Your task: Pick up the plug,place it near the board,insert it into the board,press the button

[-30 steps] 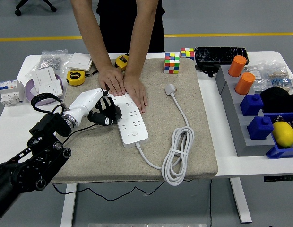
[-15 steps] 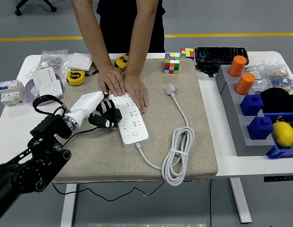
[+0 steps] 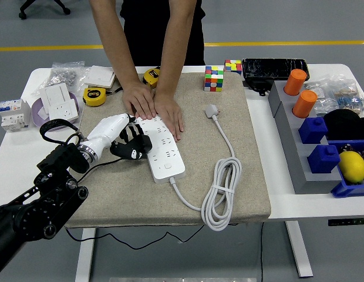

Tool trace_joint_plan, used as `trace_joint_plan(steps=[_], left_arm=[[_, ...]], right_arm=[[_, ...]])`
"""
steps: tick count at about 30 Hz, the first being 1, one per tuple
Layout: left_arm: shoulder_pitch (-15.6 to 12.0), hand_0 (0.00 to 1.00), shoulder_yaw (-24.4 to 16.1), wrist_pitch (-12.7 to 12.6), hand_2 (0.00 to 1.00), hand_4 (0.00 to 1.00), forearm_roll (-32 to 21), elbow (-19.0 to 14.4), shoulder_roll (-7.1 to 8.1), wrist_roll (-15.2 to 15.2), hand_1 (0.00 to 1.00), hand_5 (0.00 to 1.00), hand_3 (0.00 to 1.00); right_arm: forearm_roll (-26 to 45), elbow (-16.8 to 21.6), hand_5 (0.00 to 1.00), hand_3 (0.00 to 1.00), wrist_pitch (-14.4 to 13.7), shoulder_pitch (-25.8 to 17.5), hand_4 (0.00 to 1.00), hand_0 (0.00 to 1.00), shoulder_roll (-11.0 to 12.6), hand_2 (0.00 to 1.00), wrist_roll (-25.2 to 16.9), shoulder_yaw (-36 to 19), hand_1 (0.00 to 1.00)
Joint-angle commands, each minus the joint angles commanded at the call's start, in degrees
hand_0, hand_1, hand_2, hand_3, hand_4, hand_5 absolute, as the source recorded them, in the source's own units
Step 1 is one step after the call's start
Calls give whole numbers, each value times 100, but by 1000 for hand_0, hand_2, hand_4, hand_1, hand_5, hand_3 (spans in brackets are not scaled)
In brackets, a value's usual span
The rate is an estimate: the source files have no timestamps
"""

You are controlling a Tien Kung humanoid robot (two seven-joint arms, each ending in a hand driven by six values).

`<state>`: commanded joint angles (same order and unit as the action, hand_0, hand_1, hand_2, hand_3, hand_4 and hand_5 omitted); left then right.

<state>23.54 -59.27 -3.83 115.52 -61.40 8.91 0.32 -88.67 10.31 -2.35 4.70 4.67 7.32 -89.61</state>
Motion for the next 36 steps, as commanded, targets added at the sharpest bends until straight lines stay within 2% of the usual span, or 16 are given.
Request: trace_joint_plan(steps=[2, 3, 8, 9, 14, 15, 20, 21, 23, 26, 27, 31, 34, 36], left_arm=[[3, 404, 2, 26, 436, 883, -67, 8, 4, -14, 458, 57, 453], [4, 615, -1, 39, 709, 998, -103, 13, 5, -25, 773, 262, 717], [8, 615, -20, 60, 709, 998, -216, 29, 3, -51, 773, 262, 717], [6, 754, -31, 63, 808, 998, -237, 28, 2, -55, 868, 348, 830], [-10, 754, -74, 96, 808, 998, -319, -4, -9, -64, 868, 348, 830], [-11, 794, -78, 101, 854, 998, -331, -7, -11, -64, 901, 414, 877], [-57, 794, -163, 161, 854, 998, -412, -92, -25, -78, 901, 414, 877], [-124, 865, -270, 195, 920, 998, -490, -199, -47, -77, 970, 762, 901], [-265, 865, -449, 154, 920, 998, -752, -392, -101, -91, 970, 762, 901], [-528, 865, -707, -189, 920, 998, -1341, -746, -213, -175, 970, 762, 901], [-633, 933, -799, -331, 948, 998, -1544, -880, -264, -215, 989, 998, 898], [-983, 933, -976, -939, 948, 998, -2258, -1399, -372, -213, 989, 998, 898], [-1340, 970, -928, -1399, 955, 998, -2700, -1869, -365, -1, 998, 998, 908], [-1567, 970, -852, -1401, 955, 998, -2824, -2130, -333, 205, 998, 998, 908]], right_arm=[[8, 0, 991, 762, 1, 5, 998, 831, 2, 719, -4, 7, 723], [8, 0, 992, 762, 0, 7, 998, 830, 2, 719, -6, 2, 722], [11, 0, 992, 762, 4, 12, 998, 830, 0, 719, -9, -4, 722], [11, 0, 991, 762, 5, 13, 998, 830, -1, 719, -10, -8, 723], [13, 0, 991, 762, 10, 11, 998, 830, -4, 719, -17, -25, 723], [12, 0, 991, 762, 11, 10, 998, 830, -4, 719, -17, -27, 722], [22, 0, 991, 762, 10, 14, 998, 830, -5, 719, -24, -28, 722], [28, 0, 991, 762, 8, 20, 998, 830, -5, 719, -26, -22, 723], [28, 0, 991, 762, 3, 23, 998, 830, -7, 719, -27, -26, 723], [16, 0, 991, 762, 4, 18, 998, 830, -11, 719, -23, -42, 723], [12, 0, 989, 762, 4, 12, 998, 831, -12, 719, -24, -47, 723], [-12, 0, 989, 762, 7, 1, 998, 831, -19, 719, -20, -75, 723], [9, 0, 989, 762, 6, -4, 998, 831, -22, 719, -30, -53, 722], [-3, 0, 989, 762, 7, -5, 998, 831, -23, 719, -26, -66, 722]])
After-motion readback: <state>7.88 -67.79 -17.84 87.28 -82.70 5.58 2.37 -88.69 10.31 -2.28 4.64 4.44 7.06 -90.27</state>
